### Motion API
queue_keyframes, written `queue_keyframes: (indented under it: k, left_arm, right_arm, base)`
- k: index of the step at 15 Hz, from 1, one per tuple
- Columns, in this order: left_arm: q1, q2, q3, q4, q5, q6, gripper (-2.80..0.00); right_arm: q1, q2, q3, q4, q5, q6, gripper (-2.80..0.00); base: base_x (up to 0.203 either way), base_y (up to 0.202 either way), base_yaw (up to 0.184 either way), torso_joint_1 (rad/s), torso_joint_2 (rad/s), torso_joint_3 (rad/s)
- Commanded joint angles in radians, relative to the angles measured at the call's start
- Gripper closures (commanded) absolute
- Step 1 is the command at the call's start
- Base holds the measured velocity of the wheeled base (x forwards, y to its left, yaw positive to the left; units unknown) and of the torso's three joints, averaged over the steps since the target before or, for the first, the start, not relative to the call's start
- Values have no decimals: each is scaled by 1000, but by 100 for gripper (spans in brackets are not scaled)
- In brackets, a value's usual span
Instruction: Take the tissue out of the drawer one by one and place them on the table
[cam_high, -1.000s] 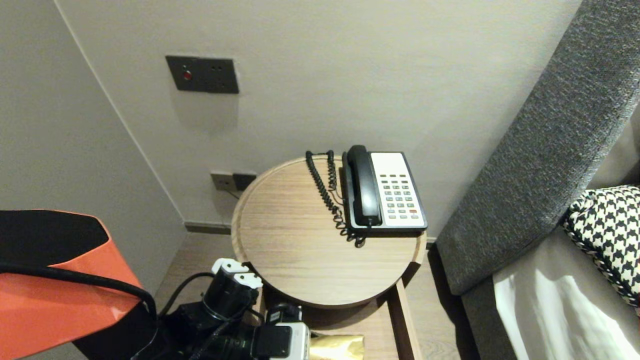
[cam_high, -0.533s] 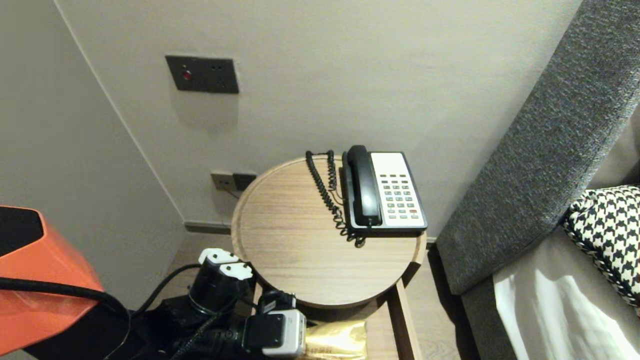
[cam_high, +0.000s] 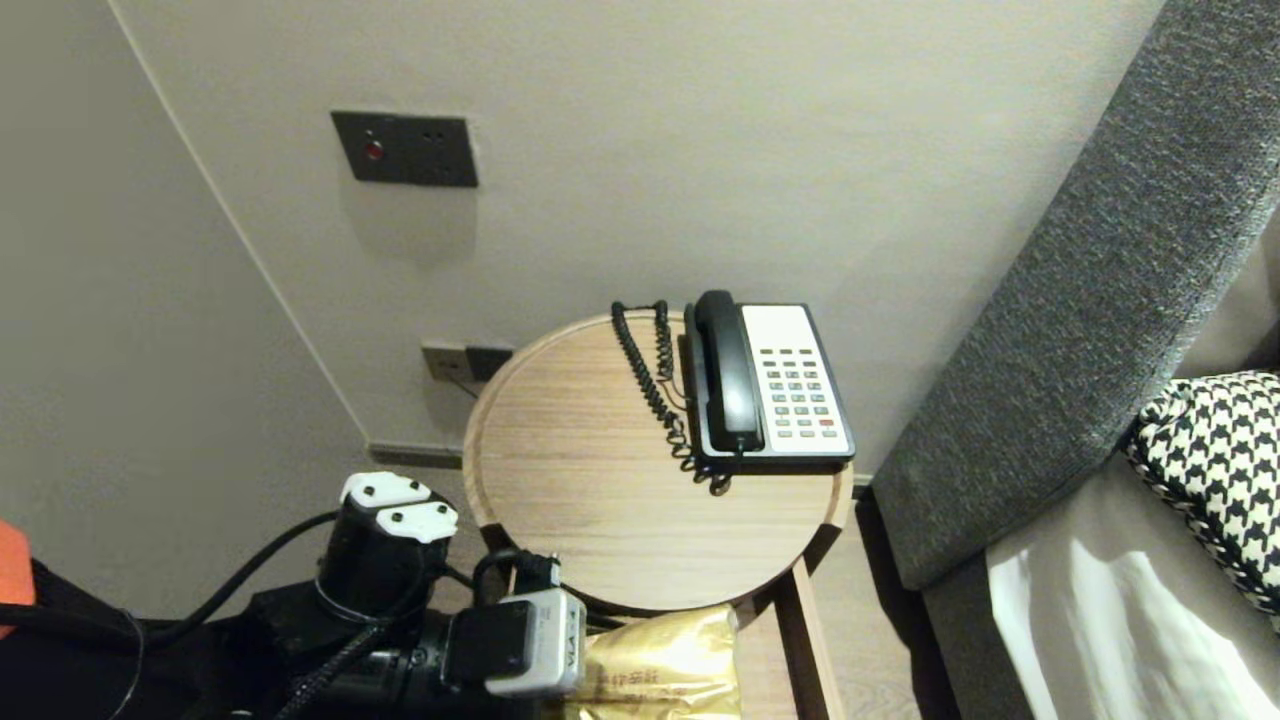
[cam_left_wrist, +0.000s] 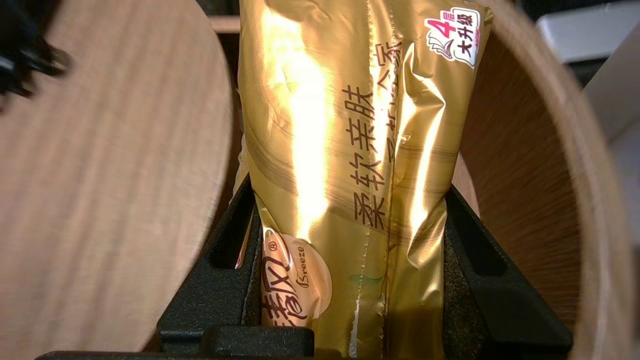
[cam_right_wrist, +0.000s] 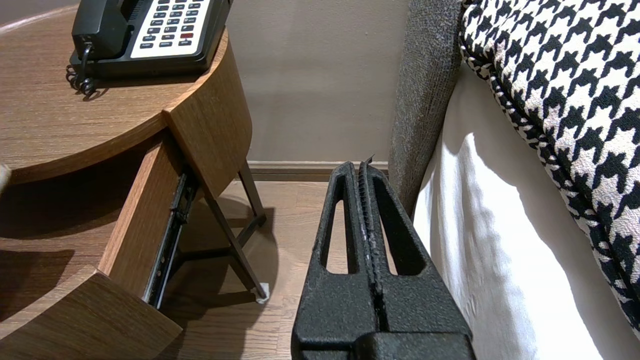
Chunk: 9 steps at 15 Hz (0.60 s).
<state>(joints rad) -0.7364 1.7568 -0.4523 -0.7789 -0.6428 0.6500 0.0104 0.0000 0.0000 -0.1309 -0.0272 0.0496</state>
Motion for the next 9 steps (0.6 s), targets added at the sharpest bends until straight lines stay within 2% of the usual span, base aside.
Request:
queue_keyframes:
  k: [1, 2, 5, 9]
  left_arm:
    - [1, -77, -17, 19, -2, -23, 0]
    - [1, -104, -29, 43, 13, -48, 0]
    - [1, -180, -120, 156, 116, -134, 0]
    - [1, -271, -343, 505, 238, -204, 0]
  right_arm:
    - [0, 0, 40, -1, 0, 0, 0]
    - [0, 0, 40, -1, 0, 0, 0]
    - [0, 0, 40, -1, 0, 0, 0]
    - [0, 0, 40, -1, 0, 0, 0]
  base:
    - [0, 0, 0, 0, 0, 0]
    - [0, 0, 0, 0, 0, 0]
    - [0, 0, 0, 0, 0, 0]
    - [0, 0, 0, 0, 0, 0]
